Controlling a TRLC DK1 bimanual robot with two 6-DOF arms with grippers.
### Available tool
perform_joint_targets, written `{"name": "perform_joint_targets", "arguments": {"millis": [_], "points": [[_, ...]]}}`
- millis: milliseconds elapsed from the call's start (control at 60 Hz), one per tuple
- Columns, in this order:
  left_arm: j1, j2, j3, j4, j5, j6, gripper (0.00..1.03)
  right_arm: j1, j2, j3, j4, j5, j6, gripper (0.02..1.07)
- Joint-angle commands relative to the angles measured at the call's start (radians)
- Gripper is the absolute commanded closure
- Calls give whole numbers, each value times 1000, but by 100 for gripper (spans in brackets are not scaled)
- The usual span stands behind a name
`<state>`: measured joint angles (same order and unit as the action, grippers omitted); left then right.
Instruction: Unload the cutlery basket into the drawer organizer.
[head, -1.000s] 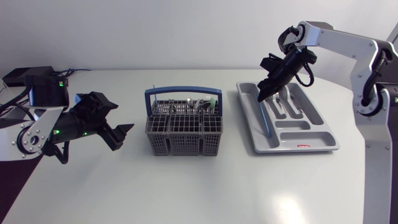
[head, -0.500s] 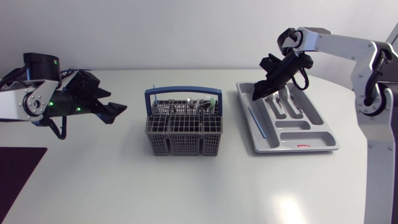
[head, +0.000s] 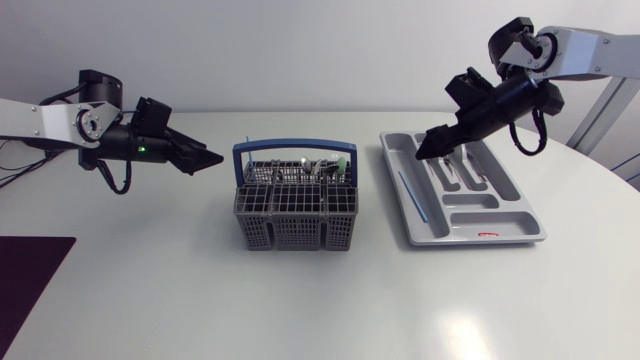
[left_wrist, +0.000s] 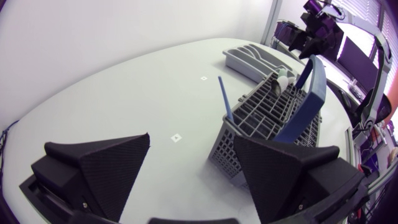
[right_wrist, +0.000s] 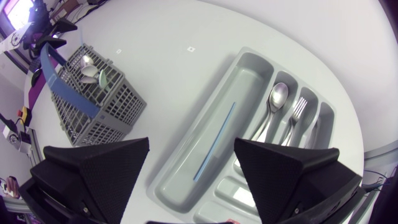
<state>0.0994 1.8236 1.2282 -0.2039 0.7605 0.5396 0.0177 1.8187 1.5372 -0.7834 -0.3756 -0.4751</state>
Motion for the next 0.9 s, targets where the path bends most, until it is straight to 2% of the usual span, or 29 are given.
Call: {"name": "perform_joint_targets", "arguments": {"millis": [0,217,483,583,767,883], "points": [[-9,55,90,-38,60,-21,6,-1,-52,-101,23,-14,-11,7],[-58,98,163,-75,71,-21,7,-5,-131,-256,88,-43,-22,7],[-109,164,234,-88,69,-43,11,-9,-193,-339,113,-60,-26,7],[-116,180,251,-94,69,-46,20,-5,-208,-359,115,-60,-34,7],[-136,195,266,-94,69,-46,52,-10,-219,-374,119,-63,-46,7],[-147,197,269,-92,66,-44,59,-10,-223,-390,134,-63,-51,7]]}}
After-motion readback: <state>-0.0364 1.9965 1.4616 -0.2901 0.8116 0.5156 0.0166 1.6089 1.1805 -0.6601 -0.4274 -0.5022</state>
